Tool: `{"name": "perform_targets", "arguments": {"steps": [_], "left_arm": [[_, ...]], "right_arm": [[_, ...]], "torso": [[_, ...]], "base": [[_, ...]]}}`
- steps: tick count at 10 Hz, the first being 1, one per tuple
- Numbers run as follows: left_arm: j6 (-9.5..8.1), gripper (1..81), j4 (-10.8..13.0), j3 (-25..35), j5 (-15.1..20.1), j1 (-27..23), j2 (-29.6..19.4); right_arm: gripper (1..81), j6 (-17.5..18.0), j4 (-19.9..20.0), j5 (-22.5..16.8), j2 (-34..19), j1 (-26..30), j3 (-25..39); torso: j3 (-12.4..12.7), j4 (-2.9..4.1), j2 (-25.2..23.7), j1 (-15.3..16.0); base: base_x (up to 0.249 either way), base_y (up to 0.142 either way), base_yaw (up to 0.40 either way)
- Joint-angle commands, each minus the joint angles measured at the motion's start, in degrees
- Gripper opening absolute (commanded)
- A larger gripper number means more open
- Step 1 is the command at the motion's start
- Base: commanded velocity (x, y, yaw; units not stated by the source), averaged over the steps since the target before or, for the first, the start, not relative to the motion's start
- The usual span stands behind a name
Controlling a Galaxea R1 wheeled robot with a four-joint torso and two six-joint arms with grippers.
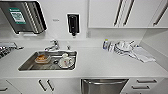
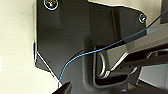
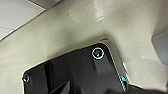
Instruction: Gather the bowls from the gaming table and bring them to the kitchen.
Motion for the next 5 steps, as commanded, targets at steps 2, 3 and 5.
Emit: {"name": "perform_targets", "arguments": {"steps": [2, 3, 5], "left_arm": [[-0.19, 81.1, -3.18, -1.23, 2.41, -0.27, 0.04], [-0.19, 81.1, -3.53, -1.32, 3.72, -0.44, 0.66], [-0.19, 81.1, -3.45, -1.32, 11.07, -1.85, 3.54]], "right_arm": [[81.1, -0.54, -6.83, 1.46, 9.55, -4.91, -15.01], [81.1, -0.54, -7.54, 1.37, 10.97, -5.35, -16.35], [81.1, -0.54, -10.27, 1.37, 11.85, -6.14, -17.05]], "torso": [[0.02, 0.00, 0.00, 0.00], [0.02, 0.00, 0.00, 0.00], [0.05, 0.00, 0.00, 0.00]], "base": [[0.000, 0.000, 0.000], [0.000, 0.000, 0.000], [0.000, 0.000, 0.000]]}}
